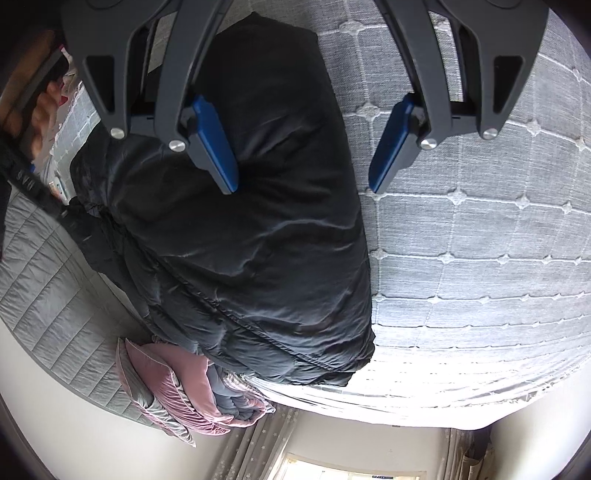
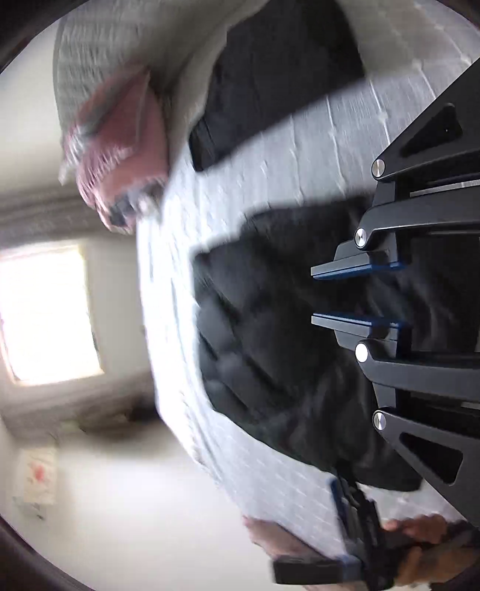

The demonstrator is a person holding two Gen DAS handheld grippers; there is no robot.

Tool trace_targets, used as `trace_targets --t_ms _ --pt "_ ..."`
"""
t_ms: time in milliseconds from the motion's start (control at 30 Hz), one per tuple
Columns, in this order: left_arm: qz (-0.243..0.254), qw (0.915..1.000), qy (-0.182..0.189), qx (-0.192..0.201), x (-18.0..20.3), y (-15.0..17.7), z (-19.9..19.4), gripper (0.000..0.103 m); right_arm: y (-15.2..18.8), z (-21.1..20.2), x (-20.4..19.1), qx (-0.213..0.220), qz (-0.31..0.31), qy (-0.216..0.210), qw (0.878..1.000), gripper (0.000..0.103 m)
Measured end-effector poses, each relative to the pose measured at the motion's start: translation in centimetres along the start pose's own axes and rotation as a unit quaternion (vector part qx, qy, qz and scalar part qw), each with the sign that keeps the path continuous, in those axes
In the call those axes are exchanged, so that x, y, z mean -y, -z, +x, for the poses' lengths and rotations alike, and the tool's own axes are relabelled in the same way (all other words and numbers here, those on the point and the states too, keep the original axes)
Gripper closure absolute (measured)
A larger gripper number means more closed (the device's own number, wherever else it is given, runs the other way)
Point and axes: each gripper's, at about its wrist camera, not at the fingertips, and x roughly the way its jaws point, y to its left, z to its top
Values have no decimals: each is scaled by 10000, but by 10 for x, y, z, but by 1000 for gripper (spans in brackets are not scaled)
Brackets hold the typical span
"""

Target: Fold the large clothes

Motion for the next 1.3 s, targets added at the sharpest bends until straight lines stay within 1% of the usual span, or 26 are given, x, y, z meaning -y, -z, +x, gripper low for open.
trace_targets --t_ms 33,67,100,133,167,267,300,333,400,433,533,633,667,700,733,800,900,1000,1033,1067,1100,1133,1167,1200,1233,1300 --pt "11 10000 -16 4 1 0 1 29 2 7 -3 -170 -61 57 9998 86" --pt "18 10000 -21 1 1 0 1 29 6 20 -4 -487 -114 236 9985 86" --pt "13 10000 -12 -7 2 -1 2 29 10 27 -3 -674 -109 385 9969 87" --pt "6 10000 -6 -16 1 -2 2 29 12 30 0 -756 -73 464 9960 89" --pt "-7 10000 -21 -13 0 -5 2 29 13 33 7 -837 76 480 9953 89" --pt "-35 10000 -63 30 -3 -16 2 30 14 39 22 -961 596 268 9932 89" --pt "-21 10000 -45 15 -3 -22 3 30 18 38 27 -1006 687 219 9923 89" --pt "12 10000 -33 8 -1 -29 4 30 17 43 29 -1058 740 203 9914 89" --pt "141 9998 -142 -29 5 -43 9 30 17 49 30 -1141 804 228 9899 89" --pt "225 9994 -235 -71 9 -52 14 30 19 50 33 -1165 840 236 9893 89" --pt "381 9986 -328 -147 22 -80 31 30 18 57 37 -1226 1040 235 9867 89" --pt "398 9988 -225 -197 42 -100 51 30 23 58 42 -1270 1162 180 9849 89" --pt "381 9984 -299 -281 47 -103 60 29 23 58 43 -1285 1180 160 9845 89" --pt "305 9974 -502 -407 50 -105 74 29 24 59 44 -1299 1196 140 9842 89" --pt "135 9965 -644 -519 48 -104 88 25 24 61 45 -1305 1208 125 9840 89" --pt "-188 9961 -650 -565 41 -101 105 22 26 62 47 -1316 1228 128 9836 89" --pt "-193 9955 -778 -514 41 -97 110 20 25 68 49 -1362 1196 193 9833 89" --pt "-104 9955 -804 -497 43 -99 101 20 22 72 47 -1391 1059 297 9841 89" --pt "-113 9957 -771 -495 41 -101 95 21 20 69 45 -1363 978 350 9852 89" --pt "-161 9963 -698 -468 38 -103 87 21 17 63 40 -1243 813 469 9878 87" --pt "-204 9971 -603 -422 36 -104 79 21 12 56 35 -1065 693 517 9905 85" --pt "-227 9982 -440 -344 33 -105 71 21 5 44 30 -804 581 457 9940 85" --pt "-212 9989 -308 -280 30 -107 64 21 -4 30 26 -445 498 207 9976 85" --pt "-155 9994 -231 -197 28 -108 57 21 -12 23 25 -245 504 -23 9984 85" --pt "-114 9996 -225 -132 27 -110 55 21 -21 19 25 -112 548 -262 9981 85" --pt "-56 9999 -152 -17 22 -112 51 21 -46 28 21 -29 559 -562 9969 85"
